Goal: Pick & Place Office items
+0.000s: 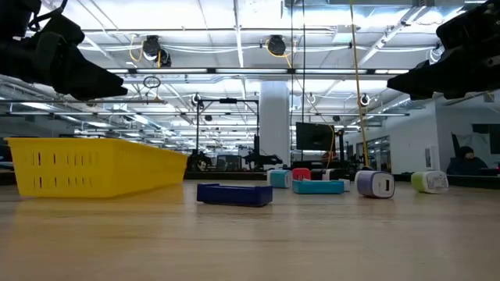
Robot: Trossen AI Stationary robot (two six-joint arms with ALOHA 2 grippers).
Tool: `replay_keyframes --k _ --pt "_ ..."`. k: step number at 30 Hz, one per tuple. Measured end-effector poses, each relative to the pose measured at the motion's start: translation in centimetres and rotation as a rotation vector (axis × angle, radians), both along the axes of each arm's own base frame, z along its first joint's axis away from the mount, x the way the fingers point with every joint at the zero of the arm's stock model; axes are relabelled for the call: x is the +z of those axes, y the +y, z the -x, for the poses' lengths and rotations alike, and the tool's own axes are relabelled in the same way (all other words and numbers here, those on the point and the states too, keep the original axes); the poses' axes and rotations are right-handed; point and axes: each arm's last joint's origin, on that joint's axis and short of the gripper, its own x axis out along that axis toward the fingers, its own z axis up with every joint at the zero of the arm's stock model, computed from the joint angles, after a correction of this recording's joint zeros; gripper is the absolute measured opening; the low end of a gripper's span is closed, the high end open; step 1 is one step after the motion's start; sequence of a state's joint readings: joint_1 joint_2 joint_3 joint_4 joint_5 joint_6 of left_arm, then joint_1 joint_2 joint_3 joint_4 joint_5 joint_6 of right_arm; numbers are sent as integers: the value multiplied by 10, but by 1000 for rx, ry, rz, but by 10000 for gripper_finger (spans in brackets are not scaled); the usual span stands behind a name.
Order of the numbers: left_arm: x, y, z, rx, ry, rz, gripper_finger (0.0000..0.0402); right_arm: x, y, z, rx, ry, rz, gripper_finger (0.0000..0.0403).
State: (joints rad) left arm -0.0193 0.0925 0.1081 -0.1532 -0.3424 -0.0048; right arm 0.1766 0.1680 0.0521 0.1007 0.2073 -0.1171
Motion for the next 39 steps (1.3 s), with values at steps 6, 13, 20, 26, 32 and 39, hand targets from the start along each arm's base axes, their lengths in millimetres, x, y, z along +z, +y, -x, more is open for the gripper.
replay_keyframes --k 6,13,20,26,32,39 --pt "0 0 0 0 0 0 321 0 0 0 0 -1 0 116" --pt "0 0 0 0 0 0 304 0 0 0 0 0 0 116" --pt "0 0 0 0 -1 0 307 0 0 0 0 0 0 116" --pt "0 0 0 0 0 0 322 0 0 0 0 0 0 116" --pt "0 0 0 0 0 0 331 0 0 0 0 0 0 116" --pt "0 0 0 0 0 0 317 0 0 0 0 0 0 116"
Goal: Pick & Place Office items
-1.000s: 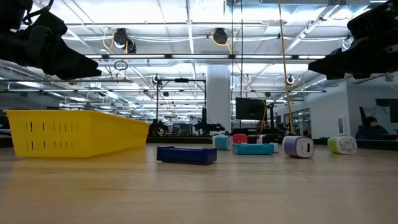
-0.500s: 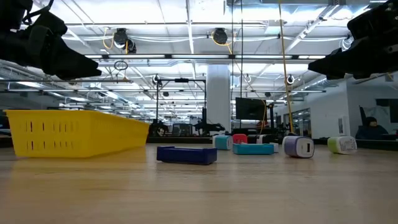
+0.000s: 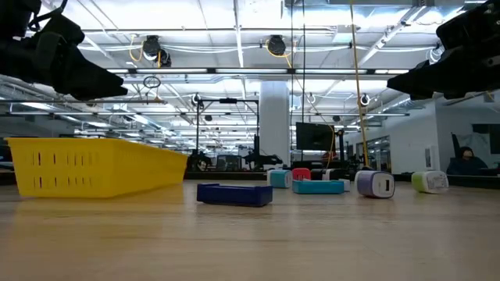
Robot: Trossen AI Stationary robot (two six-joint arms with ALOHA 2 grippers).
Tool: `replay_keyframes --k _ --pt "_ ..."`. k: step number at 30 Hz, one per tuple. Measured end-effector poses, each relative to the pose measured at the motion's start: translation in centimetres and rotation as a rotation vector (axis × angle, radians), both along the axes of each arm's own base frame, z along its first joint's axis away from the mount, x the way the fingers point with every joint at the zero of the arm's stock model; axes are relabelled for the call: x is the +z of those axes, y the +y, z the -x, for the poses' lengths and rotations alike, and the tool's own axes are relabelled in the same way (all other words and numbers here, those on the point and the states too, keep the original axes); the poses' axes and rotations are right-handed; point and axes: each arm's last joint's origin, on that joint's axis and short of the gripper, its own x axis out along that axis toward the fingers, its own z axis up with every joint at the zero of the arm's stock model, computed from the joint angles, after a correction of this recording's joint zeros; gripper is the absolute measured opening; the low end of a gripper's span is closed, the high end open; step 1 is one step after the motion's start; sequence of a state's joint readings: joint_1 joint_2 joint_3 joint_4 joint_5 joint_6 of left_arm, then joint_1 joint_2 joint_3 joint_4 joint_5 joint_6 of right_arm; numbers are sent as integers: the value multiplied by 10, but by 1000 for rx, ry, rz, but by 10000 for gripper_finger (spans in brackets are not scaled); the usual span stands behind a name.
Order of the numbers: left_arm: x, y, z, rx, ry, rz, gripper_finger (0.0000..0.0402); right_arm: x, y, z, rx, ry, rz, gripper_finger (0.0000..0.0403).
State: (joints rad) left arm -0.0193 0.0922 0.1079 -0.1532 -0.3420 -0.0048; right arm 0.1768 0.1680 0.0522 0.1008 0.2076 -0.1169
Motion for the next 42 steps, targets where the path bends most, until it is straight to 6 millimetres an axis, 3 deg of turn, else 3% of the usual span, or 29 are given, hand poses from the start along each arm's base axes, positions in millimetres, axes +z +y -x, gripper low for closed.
replay_keyframes --k 9,24,31,33,38,42 --pt "0 0 0 0 0 0 301 0 0 0 0 0 0 116" --pt "0 0 0 0 0 0 330 0 0 0 0 0 0 116" --pt "0 0 0 1 0 0 322 1 0 0 0 -8 -2 116" --pt "0 0 0 0 0 0 317 3 0 0 4 -28 -62 116" --pt "0 0 0 0 0 0 306 8 3 0 85 -73 -502 117" --pt "0 0 0 0 0 0 301 14 1 0 34 -151 -560 118"
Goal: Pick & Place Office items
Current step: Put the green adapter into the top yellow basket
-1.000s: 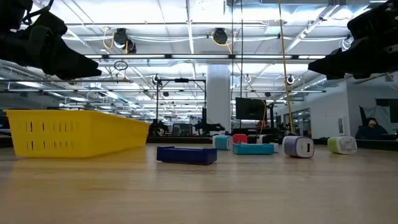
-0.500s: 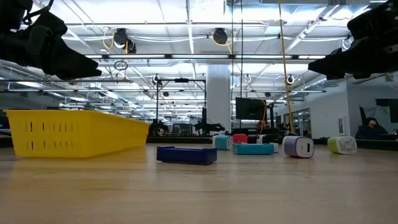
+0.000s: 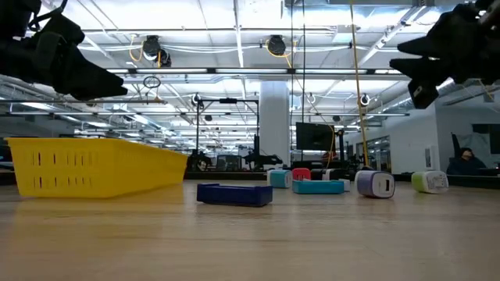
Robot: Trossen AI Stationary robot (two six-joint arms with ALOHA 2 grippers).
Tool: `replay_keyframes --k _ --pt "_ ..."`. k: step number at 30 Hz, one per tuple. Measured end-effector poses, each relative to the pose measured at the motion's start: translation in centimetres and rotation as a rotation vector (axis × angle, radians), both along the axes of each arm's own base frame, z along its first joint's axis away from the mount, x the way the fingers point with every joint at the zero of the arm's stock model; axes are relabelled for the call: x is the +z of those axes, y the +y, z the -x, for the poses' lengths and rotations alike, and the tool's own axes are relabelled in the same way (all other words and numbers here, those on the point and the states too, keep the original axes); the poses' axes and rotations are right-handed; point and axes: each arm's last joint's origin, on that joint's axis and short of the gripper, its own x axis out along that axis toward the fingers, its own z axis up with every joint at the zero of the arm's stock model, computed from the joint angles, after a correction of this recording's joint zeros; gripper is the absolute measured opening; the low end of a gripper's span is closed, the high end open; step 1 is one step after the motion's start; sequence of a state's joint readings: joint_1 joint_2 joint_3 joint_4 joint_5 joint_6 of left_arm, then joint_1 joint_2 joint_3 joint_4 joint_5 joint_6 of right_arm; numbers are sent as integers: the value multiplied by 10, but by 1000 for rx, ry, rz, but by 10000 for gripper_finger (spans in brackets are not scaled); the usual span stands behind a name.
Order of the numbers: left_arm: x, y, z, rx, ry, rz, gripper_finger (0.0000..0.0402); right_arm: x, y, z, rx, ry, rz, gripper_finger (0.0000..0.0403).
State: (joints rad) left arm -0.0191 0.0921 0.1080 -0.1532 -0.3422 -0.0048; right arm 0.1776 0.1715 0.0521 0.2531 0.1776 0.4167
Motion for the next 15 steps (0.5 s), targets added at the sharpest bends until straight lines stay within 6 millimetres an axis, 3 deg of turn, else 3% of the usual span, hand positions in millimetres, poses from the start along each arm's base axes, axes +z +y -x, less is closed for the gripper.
replay_keyframes --k 7,12,15 --pt "0 0 0 0 0 0 311 6 -1 -4 -69 -64 -107 140" --pt "0 0 0 0 0 0 322 13 6 -16 1 -140 -140 209" --pt "0 0 0 0 0 0 327 4 13 -28 6 -32 -102 256"
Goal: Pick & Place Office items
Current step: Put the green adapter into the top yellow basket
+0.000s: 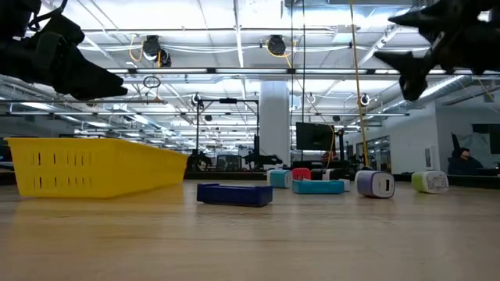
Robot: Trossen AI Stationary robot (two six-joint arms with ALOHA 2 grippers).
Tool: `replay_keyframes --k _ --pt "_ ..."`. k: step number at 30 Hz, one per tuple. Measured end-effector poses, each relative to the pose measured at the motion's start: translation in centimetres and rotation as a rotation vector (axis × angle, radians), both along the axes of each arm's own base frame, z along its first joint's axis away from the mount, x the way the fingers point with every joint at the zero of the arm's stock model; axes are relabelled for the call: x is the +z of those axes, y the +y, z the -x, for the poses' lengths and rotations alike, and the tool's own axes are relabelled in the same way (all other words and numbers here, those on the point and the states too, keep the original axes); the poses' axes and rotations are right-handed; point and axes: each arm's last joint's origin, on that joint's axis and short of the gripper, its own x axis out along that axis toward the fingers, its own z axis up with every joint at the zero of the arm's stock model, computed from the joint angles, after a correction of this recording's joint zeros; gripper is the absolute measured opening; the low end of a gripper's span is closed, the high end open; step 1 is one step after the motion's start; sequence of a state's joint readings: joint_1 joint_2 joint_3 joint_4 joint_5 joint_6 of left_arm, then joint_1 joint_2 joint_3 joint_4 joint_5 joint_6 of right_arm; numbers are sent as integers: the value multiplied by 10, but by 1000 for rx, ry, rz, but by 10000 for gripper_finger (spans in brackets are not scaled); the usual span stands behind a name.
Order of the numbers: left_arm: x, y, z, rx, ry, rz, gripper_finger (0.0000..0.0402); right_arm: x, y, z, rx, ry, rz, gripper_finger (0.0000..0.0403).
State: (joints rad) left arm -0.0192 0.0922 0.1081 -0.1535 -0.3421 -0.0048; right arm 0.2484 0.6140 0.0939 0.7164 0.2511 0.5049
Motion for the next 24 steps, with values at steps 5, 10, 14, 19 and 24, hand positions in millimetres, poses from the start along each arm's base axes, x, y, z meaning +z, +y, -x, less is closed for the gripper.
replay_keyframes --k 5,10,14,19,24 --pt "0 0 0 0 0 0 330 19 10 -35 -31 242 -20 299" --pt "0 0 0 -1 0 0 322 33 12 -58 -203 698 -50 294" --pt "0 0 0 -1 0 0 313 36 11 -65 -343 981 -160 282" --pt "0 0 0 -1 0 0 304 24 12 -68 -457 1169 -312 272" --pt "0 0 0 -1 0 0 302 5 9 -65 -564 1364 -418 270"
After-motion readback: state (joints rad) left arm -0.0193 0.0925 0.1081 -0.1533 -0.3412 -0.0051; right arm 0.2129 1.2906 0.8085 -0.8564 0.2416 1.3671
